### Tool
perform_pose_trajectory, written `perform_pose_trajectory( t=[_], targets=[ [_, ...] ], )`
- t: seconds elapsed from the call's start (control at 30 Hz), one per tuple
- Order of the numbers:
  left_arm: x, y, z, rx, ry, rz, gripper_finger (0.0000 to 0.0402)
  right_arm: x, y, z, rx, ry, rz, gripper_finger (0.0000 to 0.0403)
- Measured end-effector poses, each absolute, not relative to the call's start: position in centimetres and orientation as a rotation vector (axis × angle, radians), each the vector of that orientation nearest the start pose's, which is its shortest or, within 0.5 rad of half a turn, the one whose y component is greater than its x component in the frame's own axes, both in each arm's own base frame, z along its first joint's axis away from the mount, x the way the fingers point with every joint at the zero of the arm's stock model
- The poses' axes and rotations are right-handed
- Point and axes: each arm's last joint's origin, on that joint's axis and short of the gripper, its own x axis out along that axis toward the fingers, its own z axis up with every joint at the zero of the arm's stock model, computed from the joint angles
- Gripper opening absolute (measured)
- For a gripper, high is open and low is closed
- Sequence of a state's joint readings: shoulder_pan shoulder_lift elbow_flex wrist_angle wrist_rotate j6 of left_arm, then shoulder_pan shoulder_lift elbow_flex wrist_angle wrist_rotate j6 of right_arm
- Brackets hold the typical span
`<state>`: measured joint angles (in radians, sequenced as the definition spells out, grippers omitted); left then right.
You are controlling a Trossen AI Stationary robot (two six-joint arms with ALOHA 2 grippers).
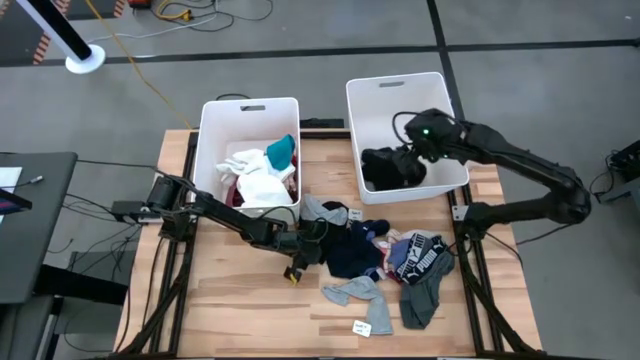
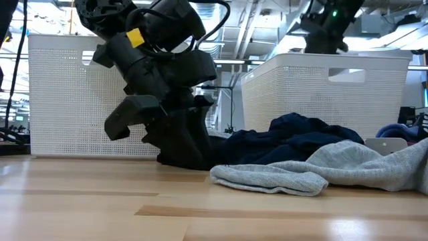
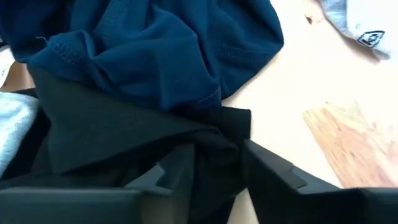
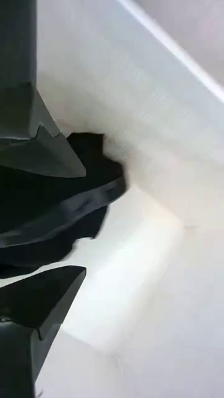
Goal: Sort clothes
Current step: Put the black underwear into the right white bin
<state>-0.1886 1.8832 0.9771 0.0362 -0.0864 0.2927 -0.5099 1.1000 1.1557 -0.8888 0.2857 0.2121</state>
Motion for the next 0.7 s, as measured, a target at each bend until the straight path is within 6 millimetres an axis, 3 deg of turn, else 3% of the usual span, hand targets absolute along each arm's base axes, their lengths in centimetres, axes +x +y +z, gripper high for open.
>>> perform_pose_trajectory(
  t=[0.3, 0.7],
  targets=[
    [35.4, -6.5, 12.4, 0.435, 0.863, -0.247, 0.0012, 16.4, -8.5, 36.3, 0.274, 0.657, -0.772, 0.0259],
    [34.7, -7.1, 13.1, 0.488, 0.887, -0.236, 0.0003, 17.3, -5.5, 36.5, 0.245, 0.65, -0.619, 0.0259]
  ],
)
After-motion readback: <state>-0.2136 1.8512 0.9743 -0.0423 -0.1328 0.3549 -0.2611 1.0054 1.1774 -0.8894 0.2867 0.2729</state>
